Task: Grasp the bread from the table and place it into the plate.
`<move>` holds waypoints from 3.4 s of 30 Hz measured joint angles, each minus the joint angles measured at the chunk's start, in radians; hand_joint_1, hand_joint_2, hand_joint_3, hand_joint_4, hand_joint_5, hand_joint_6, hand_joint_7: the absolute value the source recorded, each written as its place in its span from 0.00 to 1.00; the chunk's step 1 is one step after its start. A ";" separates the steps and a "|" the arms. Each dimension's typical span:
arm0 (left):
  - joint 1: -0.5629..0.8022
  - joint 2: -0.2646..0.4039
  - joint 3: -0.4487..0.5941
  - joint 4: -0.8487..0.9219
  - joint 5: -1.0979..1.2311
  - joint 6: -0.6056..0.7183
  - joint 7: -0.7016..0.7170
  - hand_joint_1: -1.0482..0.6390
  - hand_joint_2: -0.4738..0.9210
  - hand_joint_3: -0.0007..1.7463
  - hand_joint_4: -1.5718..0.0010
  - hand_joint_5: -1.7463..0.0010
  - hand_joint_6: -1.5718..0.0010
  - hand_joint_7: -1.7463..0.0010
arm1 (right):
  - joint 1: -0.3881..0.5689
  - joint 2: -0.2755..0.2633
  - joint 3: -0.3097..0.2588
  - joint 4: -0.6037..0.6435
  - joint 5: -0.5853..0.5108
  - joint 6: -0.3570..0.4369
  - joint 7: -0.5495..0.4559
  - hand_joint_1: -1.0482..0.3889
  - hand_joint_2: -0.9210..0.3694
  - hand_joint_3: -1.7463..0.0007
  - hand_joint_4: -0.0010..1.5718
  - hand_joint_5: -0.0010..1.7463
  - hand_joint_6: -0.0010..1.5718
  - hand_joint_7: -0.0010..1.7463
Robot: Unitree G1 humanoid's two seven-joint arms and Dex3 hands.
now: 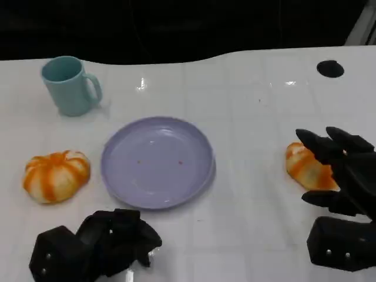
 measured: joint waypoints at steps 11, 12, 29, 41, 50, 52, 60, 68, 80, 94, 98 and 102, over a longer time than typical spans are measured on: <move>0.004 -0.003 0.000 -0.004 -0.002 0.000 0.000 0.00 0.96 0.00 0.44 0.14 0.19 0.55 | -0.099 0.000 0.090 0.047 -0.040 0.139 0.072 0.47 0.09 1.00 0.06 0.06 0.15 0.02; 0.005 -0.004 0.000 -0.005 -0.002 0.000 0.000 0.00 0.96 0.00 0.44 0.14 0.19 0.55 | -0.107 0.001 0.097 0.058 -0.041 0.145 0.075 0.47 0.08 1.00 0.06 0.06 0.15 0.01; 0.020 -0.009 0.000 -0.015 -0.002 -0.014 0.000 0.00 0.96 0.00 0.44 0.14 0.19 0.55 | -0.249 0.038 0.195 0.346 -0.043 0.209 0.033 0.52 0.04 0.99 0.18 0.08 0.25 0.03; 0.023 -0.009 0.000 -0.015 -0.002 -0.017 0.000 0.00 0.96 0.00 0.44 0.14 0.19 0.55 | -0.290 0.047 0.169 0.477 0.047 0.035 -0.145 0.72 0.09 0.84 0.58 0.92 0.80 0.30; 0.023 -0.009 0.001 -0.016 -0.002 -0.017 0.000 0.00 0.95 0.00 0.44 0.14 0.19 0.56 | -0.301 0.051 0.181 0.559 0.036 -0.050 -0.300 0.73 0.25 0.63 0.56 1.00 0.46 0.94; 0.023 -0.009 0.001 -0.016 -0.002 -0.017 0.000 0.00 0.95 0.00 0.44 0.14 0.19 0.56 | -0.303 0.056 0.181 0.564 0.037 -0.051 -0.323 0.73 0.28 0.59 0.56 1.00 0.44 0.97; 0.023 -0.009 0.000 -0.016 -0.002 -0.017 0.000 0.00 0.96 0.00 0.43 0.14 0.19 0.56 | -0.307 0.078 0.177 0.570 0.039 -0.089 -0.428 0.77 0.45 0.37 0.61 1.00 0.50 0.96; 0.021 -0.009 0.001 -0.012 -0.001 -0.019 0.000 0.00 0.96 0.00 0.44 0.14 0.19 0.56 | -0.306 0.101 0.164 0.492 0.078 -0.165 -0.450 0.78 0.53 0.21 0.62 1.00 0.52 0.95; 0.007 -0.009 0.001 0.002 -0.001 -0.019 0.000 0.00 0.95 0.00 0.43 0.13 0.19 0.56 | -0.309 0.217 0.172 0.414 0.127 -0.240 -0.356 0.77 0.63 0.09 0.66 1.00 0.54 0.95; 0.001 -0.010 -0.001 0.014 -0.003 -0.027 0.000 0.00 0.95 0.00 0.43 0.14 0.18 0.57 | -0.442 0.350 0.216 0.562 0.126 -0.296 -0.325 0.70 0.57 0.13 0.62 1.00 0.50 0.98; 0.000 -0.010 -0.004 0.013 -0.002 -0.027 0.000 0.00 0.95 0.00 0.43 0.14 0.18 0.57 | -0.514 0.399 0.216 0.651 0.135 -0.302 -0.304 0.67 0.54 0.15 0.60 1.00 0.48 0.97; -0.002 -0.014 -0.009 0.013 0.000 -0.027 0.000 0.00 0.94 0.00 0.42 0.14 0.17 0.57 | -0.593 0.454 0.215 0.755 0.153 -0.294 -0.284 0.66 0.48 0.22 0.59 1.00 0.49 0.94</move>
